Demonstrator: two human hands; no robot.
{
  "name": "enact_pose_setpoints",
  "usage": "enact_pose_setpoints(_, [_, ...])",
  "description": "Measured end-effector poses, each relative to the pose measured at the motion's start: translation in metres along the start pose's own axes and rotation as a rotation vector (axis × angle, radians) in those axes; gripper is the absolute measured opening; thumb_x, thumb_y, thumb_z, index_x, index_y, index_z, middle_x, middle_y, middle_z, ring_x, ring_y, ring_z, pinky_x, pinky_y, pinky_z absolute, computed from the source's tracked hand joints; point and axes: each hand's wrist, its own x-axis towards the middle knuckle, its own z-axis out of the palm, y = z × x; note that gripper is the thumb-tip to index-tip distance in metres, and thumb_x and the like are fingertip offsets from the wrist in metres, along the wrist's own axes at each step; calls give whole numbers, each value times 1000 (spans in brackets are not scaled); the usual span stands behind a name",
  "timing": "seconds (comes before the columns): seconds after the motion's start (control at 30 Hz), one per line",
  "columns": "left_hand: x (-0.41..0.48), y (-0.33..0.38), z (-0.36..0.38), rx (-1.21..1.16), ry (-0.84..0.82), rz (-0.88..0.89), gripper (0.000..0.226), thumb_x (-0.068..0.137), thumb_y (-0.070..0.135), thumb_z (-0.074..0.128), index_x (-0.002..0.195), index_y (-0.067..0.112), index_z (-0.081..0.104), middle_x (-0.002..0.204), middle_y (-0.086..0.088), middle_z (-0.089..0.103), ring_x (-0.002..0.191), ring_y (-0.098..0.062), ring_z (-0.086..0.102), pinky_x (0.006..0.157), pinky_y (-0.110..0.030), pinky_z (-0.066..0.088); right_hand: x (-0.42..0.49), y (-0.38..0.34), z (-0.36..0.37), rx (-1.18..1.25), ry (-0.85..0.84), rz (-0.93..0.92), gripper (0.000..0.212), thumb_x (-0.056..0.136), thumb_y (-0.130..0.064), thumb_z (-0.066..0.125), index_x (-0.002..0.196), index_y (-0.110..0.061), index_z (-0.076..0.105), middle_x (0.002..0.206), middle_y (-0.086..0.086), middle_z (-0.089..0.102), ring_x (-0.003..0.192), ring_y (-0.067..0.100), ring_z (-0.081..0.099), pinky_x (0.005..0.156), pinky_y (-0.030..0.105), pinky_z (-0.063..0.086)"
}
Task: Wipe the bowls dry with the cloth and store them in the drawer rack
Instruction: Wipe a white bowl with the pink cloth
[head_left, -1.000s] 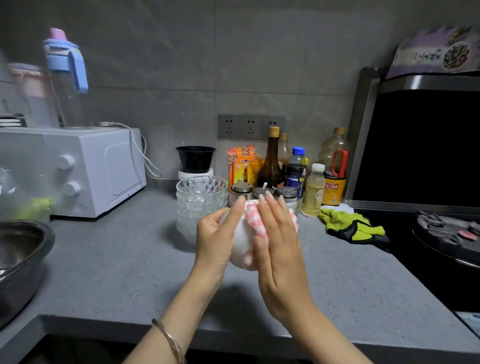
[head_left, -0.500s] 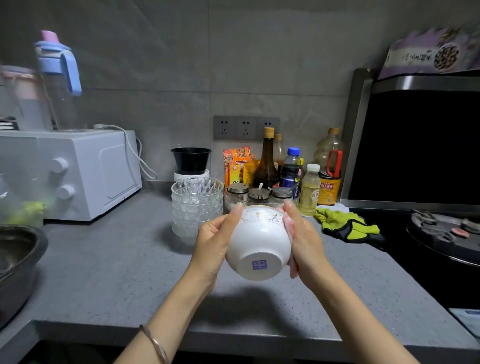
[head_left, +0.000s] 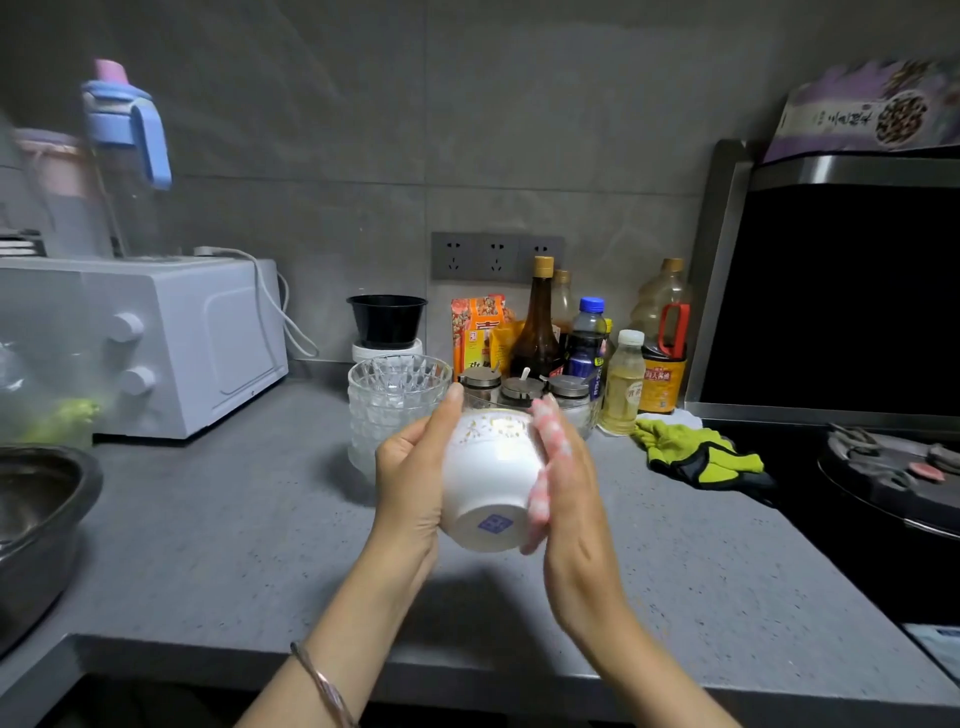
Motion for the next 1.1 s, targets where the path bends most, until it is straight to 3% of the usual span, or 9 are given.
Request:
enact_pose_setpoints(0.1, [5,-2,0,11,10,-6,29,82,37,67,65,14,67,66,-10,67,57,-22,62,54,-26,47,-7,4,5,-370,-59,-244,54,100,-48,15,149,-27,24,155,-22,15,145,6,13,117,41,18])
enact_pose_setpoints(0.2, [3,-3,2,34,-15,1,29,84,33,67,63,13,70,67,-9,68,61,-20,62,58,-26,48,12,-1,2,-485,-43,-287,48,101,-44,21,144,-28,34,151,-17,31,141,3,22,116,30,20])
enact_pose_setpoints(0.33, [1,-4,3,16,-2,0,25,85,30,65,65,15,68,64,-5,69,54,-20,64,51,-24,47,34,-20,-4,-75,-31,43,34,102,-41,29,108,-34,62,108,-19,61,96,-7,59,71,20,51])
enact_pose_setpoints(0.43, [3,-5,-1,-85,25,-51,23,79,38,65,76,16,70,73,-8,72,63,-26,68,60,-33,52,33,-20,-5,92,37,245,29,101,-42,31,100,-35,59,92,-15,65,66,-5,62,37,10,38])
enact_pose_setpoints(0.53, [1,-7,-2,-135,-19,-119,58,64,57,64,103,13,70,98,-16,72,90,-37,68,83,-52,52,31,-11,-4,161,112,434,42,90,-58,33,99,-29,62,63,-6,66,50,12,60,35,22,30])
enact_pose_setpoints(0.67, [6,-10,-10,148,-71,-68,42,87,52,50,81,15,68,78,-4,72,81,-17,67,77,-32,51,38,-13,-12,36,117,403,47,98,-45,33,77,-12,59,48,1,53,35,10,48,28,18,27])
enact_pose_setpoints(0.77, [8,-1,-8,362,-148,63,51,94,45,42,59,10,56,52,5,59,54,-3,57,58,-25,42,45,-13,-14,-97,40,192,56,100,-42,35,51,-20,52,43,-1,49,40,9,50,35,16,31])
enact_pose_setpoints(0.93, [5,-7,-3,508,-134,268,65,82,61,49,52,5,57,57,-21,61,58,-36,63,52,-46,46,42,0,-6,-211,-11,26,51,88,-54,36,49,-31,60,61,-2,65,56,6,58,51,25,39])
enact_pose_setpoints(1.1, [12,-9,-3,182,130,64,47,96,31,51,54,12,60,55,-8,61,52,-23,61,49,-26,43,18,2,0,-56,-21,-104,43,98,-47,25,125,-35,57,128,-15,57,123,8,51,104,36,39])
